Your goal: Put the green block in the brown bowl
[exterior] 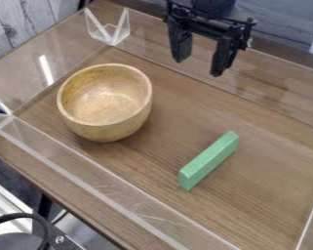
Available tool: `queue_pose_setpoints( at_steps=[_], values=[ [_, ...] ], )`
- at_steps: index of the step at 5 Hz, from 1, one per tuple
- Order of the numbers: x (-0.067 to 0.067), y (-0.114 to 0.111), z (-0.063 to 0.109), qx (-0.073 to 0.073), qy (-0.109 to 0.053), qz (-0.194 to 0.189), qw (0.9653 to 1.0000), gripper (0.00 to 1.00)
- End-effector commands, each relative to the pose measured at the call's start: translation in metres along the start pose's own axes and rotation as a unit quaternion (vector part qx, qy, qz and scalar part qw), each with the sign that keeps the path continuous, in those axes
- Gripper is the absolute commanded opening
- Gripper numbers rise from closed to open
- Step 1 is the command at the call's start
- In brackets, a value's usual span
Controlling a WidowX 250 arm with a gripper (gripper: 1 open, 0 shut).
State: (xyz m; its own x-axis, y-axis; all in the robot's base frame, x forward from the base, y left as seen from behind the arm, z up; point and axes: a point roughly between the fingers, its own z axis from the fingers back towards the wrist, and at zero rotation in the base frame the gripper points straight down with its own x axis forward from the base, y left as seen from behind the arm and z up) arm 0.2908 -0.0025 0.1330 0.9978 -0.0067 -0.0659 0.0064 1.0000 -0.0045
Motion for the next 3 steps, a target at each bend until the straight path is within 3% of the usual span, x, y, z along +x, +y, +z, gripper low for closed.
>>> queue_pose_setpoints(
  at_steps=[1, 2, 3],
  values=[
    [-0.001, -0.001, -0.004, -0.003, 0.012, -0.009, 0.9999, 1.00],
    [-0.011, -0.007, -0.010, -0.012, 0.022, -0.040, 0.9989, 1.00],
    [-0.024, -0.022, -0.017, -0.031, 0.040, -0.038, 0.9980, 1.00]
  ],
)
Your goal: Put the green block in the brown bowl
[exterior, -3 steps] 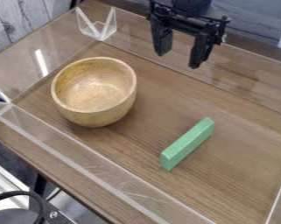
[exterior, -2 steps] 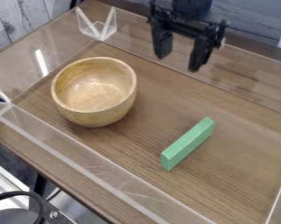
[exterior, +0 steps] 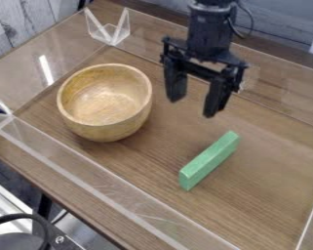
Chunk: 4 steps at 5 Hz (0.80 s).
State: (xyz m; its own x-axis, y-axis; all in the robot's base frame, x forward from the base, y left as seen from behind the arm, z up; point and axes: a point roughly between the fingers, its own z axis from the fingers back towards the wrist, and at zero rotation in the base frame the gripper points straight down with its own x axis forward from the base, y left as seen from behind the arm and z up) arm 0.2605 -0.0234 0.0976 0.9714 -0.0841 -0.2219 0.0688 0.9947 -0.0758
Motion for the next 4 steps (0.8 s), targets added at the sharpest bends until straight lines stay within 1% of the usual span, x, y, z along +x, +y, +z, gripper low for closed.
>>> queue_pose_setpoints(
  at_steps=[1, 2, 3, 4],
  values=[
    [-0.005, -0.017, 0.010, -0.020, -0.025, 0.001, 0.9995, 1.00],
    [-0.001, -0.023, 0.001, -0.011, -0.041, -0.018, 0.9990, 1.00],
    [0.004, -0.024, -0.009, 0.000, -0.058, -0.029, 0.9979, 1.00],
    [-0.001, -0.023, -0.017, 0.010, -0.098, 0.003, 0.9952, 1.00]
  ],
)
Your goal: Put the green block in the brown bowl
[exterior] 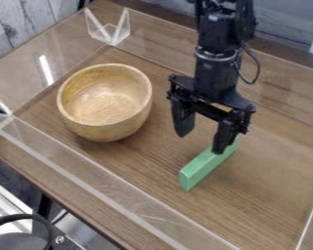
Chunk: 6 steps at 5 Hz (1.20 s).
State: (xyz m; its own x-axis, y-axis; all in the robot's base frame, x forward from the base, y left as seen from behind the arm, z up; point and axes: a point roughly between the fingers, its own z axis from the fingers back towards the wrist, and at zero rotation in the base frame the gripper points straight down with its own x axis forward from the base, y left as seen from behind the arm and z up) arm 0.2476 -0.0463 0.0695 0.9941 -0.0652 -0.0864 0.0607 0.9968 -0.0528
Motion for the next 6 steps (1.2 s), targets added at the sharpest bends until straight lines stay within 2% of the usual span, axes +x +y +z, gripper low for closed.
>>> queue_pose_setpoints(
  at_steps=[1, 3, 5, 6],
  values=[
    [0.004, -0.001, 0.006, 0.006, -0.060, 0.023, 0.9979, 1.00],
    [-0.002, -0.002, -0.005, 0.023, -0.018, 0.006, 0.9996, 1.00],
    [0.009, 0.000, -0.015, 0.006, 0.001, -0.024, 0.9997, 1.00],
    [0.001, 0.004, -0.019, -0.005, -0.002, -0.040, 0.9992, 1.00]
  ],
)
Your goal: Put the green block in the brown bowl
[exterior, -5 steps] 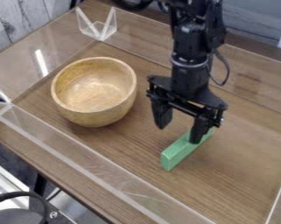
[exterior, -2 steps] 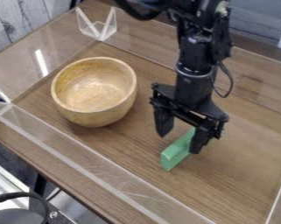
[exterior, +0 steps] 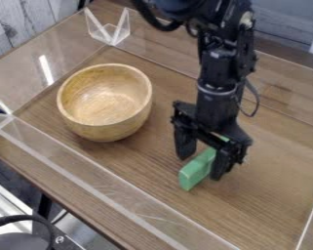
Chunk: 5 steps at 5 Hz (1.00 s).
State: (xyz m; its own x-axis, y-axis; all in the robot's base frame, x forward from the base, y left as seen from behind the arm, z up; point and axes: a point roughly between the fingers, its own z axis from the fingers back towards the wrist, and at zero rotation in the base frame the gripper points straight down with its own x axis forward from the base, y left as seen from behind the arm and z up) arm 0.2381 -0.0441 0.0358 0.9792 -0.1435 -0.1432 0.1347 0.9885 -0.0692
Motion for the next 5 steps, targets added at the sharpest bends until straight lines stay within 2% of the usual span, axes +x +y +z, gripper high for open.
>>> queue_pose_setpoints(
  at_steps=[1, 2, 4, 5],
  values=[
    [0.0018, 0.0053, 0.0124, -0.013, -0.045, -0.022, 0.9987, 1.00],
    [-0.0007, 0.0063, 0.0128, -0.019, -0.050, -0.039, 0.9978, 1.00],
    [-0.0061, 0.0051, 0.0181, -0.017, -0.087, -0.045, 0.9951, 1.00],
    [-0.0045, 0.0057, 0.0145, -0.018, -0.094, -0.026, 0.9951, 1.00]
  ],
)
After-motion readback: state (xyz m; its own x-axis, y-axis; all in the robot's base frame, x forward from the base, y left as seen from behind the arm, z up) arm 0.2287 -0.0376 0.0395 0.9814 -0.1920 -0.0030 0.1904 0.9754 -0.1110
